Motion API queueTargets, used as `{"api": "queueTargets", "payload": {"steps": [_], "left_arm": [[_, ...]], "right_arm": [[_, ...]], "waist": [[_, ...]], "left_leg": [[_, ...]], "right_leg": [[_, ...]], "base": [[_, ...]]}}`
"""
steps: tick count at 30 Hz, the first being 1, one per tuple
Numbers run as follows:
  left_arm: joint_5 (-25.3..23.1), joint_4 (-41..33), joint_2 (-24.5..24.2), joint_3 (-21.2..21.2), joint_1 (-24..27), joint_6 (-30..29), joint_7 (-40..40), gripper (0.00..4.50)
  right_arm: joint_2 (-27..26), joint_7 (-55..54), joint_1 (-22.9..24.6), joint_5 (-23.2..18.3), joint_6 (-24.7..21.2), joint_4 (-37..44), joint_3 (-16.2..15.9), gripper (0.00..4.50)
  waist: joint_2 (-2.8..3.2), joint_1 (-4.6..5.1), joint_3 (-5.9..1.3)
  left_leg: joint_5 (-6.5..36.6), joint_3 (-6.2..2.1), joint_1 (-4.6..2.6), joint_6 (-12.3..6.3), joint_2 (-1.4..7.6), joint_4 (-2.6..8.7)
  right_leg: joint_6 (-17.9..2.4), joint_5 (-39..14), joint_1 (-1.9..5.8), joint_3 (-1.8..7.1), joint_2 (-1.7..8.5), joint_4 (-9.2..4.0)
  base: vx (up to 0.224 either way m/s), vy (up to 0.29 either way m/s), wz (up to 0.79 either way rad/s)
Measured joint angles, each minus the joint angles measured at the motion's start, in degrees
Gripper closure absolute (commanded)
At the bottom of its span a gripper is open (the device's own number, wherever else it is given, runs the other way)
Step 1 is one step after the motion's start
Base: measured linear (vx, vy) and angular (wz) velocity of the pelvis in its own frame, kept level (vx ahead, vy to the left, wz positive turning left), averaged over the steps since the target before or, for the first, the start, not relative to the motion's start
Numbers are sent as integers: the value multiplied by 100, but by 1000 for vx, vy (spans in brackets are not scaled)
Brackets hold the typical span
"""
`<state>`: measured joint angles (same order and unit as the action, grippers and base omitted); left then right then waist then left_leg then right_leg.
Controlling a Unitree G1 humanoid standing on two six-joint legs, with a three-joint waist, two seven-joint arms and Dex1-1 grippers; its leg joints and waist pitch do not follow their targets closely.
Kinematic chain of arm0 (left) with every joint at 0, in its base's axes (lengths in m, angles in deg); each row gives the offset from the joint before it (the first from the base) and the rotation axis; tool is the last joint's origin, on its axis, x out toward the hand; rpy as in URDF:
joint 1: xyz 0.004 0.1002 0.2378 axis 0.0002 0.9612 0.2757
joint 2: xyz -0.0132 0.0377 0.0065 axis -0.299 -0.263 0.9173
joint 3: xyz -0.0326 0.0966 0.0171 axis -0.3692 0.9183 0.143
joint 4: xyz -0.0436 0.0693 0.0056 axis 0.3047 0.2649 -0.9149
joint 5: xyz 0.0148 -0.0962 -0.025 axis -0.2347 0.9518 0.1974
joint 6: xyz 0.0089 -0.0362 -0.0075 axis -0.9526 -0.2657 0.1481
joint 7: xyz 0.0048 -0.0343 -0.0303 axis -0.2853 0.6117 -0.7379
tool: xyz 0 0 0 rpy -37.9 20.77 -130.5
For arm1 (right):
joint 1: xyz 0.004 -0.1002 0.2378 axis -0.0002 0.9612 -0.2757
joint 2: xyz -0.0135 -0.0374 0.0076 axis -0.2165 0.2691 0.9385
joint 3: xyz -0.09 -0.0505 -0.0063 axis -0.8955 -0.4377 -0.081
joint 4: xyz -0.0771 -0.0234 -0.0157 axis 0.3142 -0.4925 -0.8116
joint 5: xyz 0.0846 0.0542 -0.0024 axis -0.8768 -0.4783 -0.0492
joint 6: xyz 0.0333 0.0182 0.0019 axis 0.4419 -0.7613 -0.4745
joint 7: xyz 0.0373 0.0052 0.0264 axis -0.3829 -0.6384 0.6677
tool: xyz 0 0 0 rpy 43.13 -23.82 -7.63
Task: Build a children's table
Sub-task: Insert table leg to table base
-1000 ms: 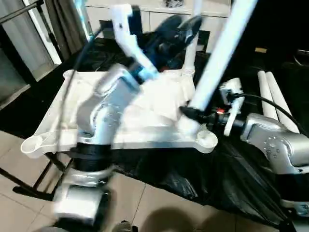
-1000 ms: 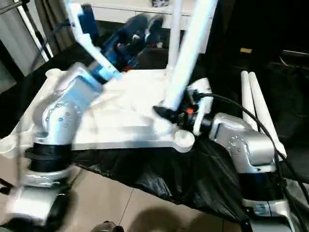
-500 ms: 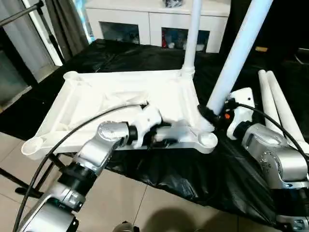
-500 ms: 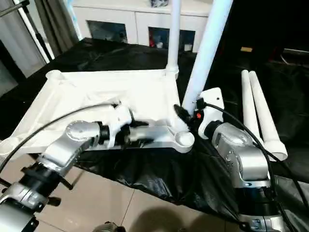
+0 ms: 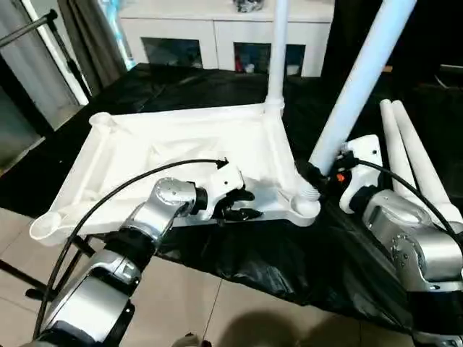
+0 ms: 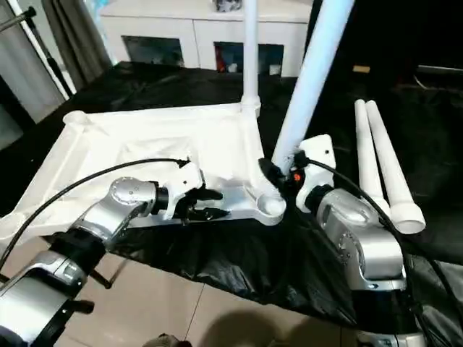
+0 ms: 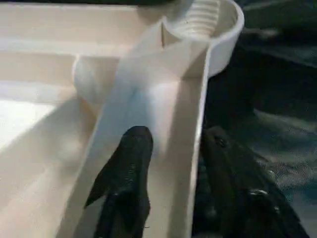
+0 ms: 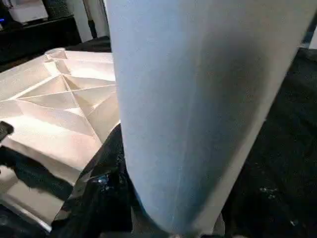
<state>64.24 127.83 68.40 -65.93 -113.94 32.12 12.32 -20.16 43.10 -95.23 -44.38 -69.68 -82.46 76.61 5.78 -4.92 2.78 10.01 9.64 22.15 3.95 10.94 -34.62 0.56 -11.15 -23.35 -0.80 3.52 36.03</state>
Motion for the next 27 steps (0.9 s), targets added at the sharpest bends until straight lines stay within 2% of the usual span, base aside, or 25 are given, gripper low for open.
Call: {"api": "queueTargets", "payload": {"steps": [6, 8, 16, 20, 23, 27], "left_arm": [[-65, 513, 151, -20, -206, 257, 207, 339], [-103, 596, 185, -28, -227, 334, 241, 346], [-170, 903, 249, -82, -374, 415, 411, 426], [-263, 964, 263, -85, -406, 533, 526, 442], [-269, 963, 253, -85, -408, 548, 570, 450], [-250, 843, 132, -145, -347, 466, 728, 450]], "right_arm": [[25, 71, 30, 0, -50, 13, -13, 259], [46, 82, 40, 0, -92, 49, -25, 259], [66, 121, 69, 0, -99, 120, -50, 259], [98, 239, 68, -20, -143, 123, -72, 259], [248, 547, 66, -181, -306, 175, -131, 259], [568, 1144, 7, -404, -538, 338, -372, 259]], "waist": [[8, -14, 2], [14, -13, 0], [23, -4, -1], [23, 15, -1], [24, 33, -2], [17, 54, 2]], "left_leg": [[0, 0, 1, 0, -1, 0], [0, 0, 1, 0, -1, 0], [0, 0, -1, 0, -1, 1], [0, 0, -1, 0, 0, 2], [0, 0, -1, -1, 0, 7], [0, 0, -6, -1, 6, 11]], "right_leg": [[-1, 0, 0, 0, 2, -1], [-1, 0, 1, 0, 1, -1], [-7, 4, 1, 0, 2, -2], [-7, 4, 1, 1, 0, -7], [-7, 4, 1, 2, -2, -15], [-8, 3, 0, 3, -8, -17]], "base": [[0, 0, 0], [0, 0, 0], [0, 0, 0], [0, 0, 0], [0, 0, 0], [0, 0, 0]]}}
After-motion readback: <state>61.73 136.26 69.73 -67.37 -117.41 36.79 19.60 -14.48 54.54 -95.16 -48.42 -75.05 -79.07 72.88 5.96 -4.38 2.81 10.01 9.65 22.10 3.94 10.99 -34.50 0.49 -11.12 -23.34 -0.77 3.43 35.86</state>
